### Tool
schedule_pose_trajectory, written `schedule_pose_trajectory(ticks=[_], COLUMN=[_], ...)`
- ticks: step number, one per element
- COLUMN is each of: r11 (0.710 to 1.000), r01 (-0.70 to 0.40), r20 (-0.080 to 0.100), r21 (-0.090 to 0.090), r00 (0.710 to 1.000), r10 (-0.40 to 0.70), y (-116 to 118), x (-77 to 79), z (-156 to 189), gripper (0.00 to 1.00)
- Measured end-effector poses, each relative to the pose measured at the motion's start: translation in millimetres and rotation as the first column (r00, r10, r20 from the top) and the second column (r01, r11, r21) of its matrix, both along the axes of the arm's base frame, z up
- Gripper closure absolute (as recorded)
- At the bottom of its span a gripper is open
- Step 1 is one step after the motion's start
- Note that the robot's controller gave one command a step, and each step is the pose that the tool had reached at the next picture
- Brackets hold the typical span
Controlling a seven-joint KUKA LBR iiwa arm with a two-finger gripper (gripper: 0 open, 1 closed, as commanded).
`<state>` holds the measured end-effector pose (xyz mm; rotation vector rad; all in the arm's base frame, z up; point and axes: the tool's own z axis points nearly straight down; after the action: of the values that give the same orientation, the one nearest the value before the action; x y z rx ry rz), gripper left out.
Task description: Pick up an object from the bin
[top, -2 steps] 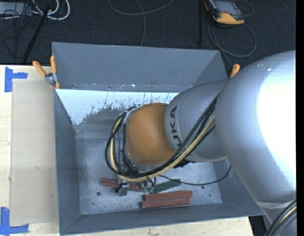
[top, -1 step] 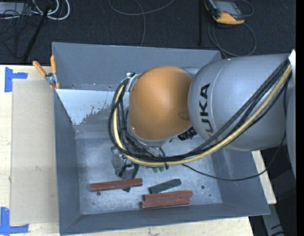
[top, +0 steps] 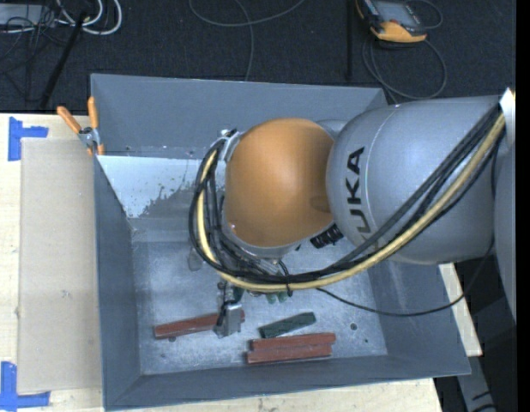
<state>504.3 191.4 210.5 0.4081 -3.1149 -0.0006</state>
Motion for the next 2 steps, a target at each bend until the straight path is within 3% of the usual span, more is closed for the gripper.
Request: schedule_pose_trajectory(ticks=[1,2], r11=[0.990,0.990], r01=[-0.144,-0.139], r20=[-0.008,-0.002], r21=[-0.002,0.000], r00=[0.990,0.990], r10=[0.144,0.139], y=[14.3,14.3], x=[4.2,6.2], z=[-145.9,-141.4], gripper=[0.00,1.00])
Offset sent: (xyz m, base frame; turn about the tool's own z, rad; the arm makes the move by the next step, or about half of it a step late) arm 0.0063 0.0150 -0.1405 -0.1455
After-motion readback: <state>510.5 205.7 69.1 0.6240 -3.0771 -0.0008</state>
